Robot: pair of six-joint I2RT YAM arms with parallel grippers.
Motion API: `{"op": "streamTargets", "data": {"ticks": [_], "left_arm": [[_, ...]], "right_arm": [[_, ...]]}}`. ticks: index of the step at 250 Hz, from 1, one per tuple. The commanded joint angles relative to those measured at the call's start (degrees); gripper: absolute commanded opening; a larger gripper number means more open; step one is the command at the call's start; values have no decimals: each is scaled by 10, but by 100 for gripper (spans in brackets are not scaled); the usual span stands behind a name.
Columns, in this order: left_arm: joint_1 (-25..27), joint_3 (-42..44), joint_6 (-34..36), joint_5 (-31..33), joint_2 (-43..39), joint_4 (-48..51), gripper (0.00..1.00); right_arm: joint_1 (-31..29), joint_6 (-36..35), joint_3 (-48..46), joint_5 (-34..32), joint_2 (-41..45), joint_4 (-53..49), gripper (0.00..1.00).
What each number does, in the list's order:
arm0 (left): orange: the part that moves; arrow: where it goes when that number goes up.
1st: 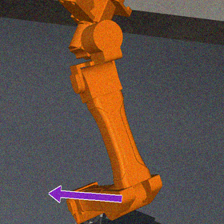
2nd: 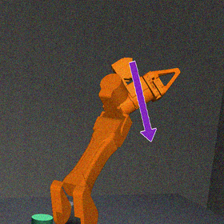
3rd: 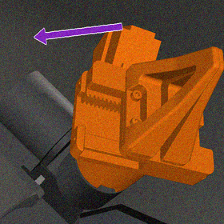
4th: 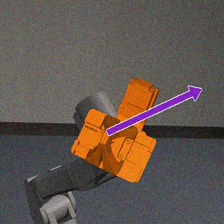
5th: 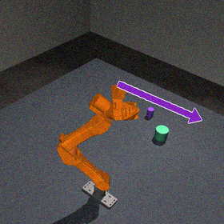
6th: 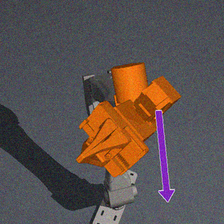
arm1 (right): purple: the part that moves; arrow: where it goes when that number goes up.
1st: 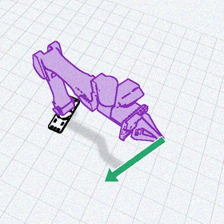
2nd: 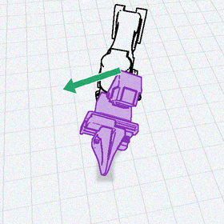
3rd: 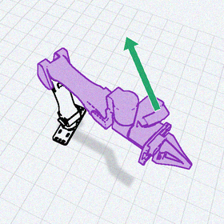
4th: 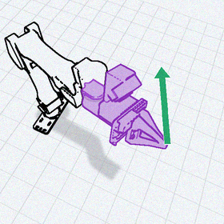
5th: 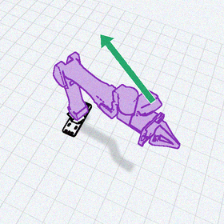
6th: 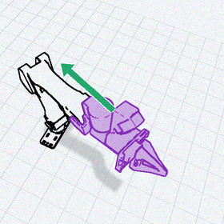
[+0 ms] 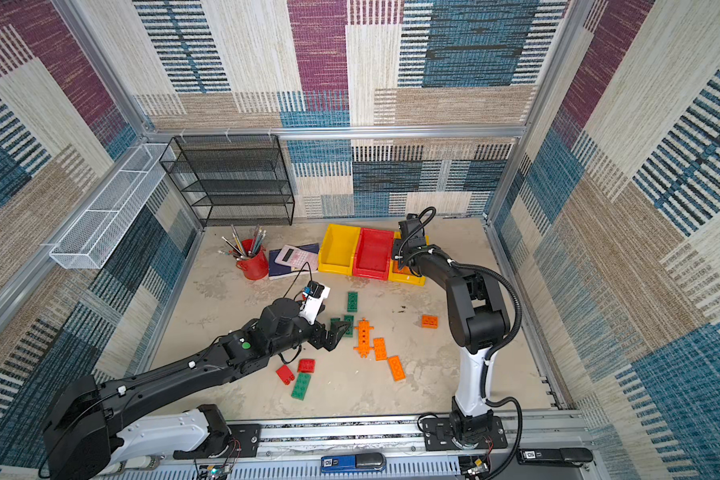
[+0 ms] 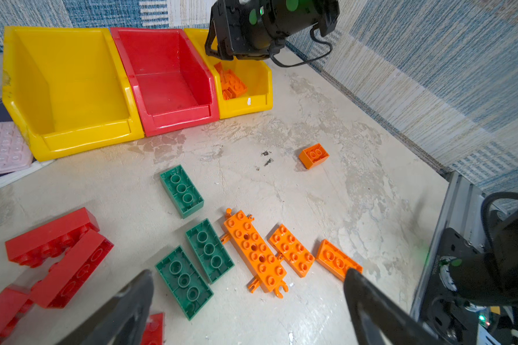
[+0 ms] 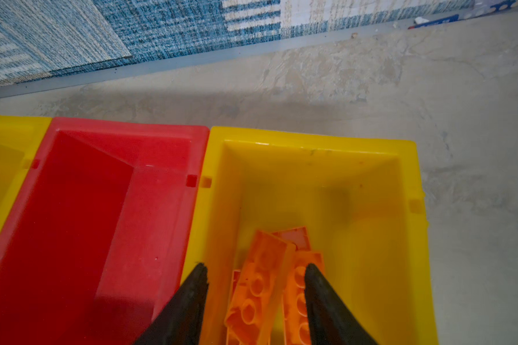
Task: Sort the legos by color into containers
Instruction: 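Carry the orange brick with the right gripper into the yellow bin and release, then lower the right gripper onto the long orange plate with pegs and grasp it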
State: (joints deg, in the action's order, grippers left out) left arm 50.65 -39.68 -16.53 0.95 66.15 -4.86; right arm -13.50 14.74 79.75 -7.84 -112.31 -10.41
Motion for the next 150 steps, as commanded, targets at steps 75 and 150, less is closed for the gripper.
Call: {"op": "streamTargets", "data": {"ticks": [75,150], "left_arm": [[0,97,-37,-4,-142,26,99],[-1,165,-67,-4,-287,88,99]], "right_arm": [[-109,18,-124,0,169,-79,58],[-267,139,-230,-15,244,-113,58]]}}
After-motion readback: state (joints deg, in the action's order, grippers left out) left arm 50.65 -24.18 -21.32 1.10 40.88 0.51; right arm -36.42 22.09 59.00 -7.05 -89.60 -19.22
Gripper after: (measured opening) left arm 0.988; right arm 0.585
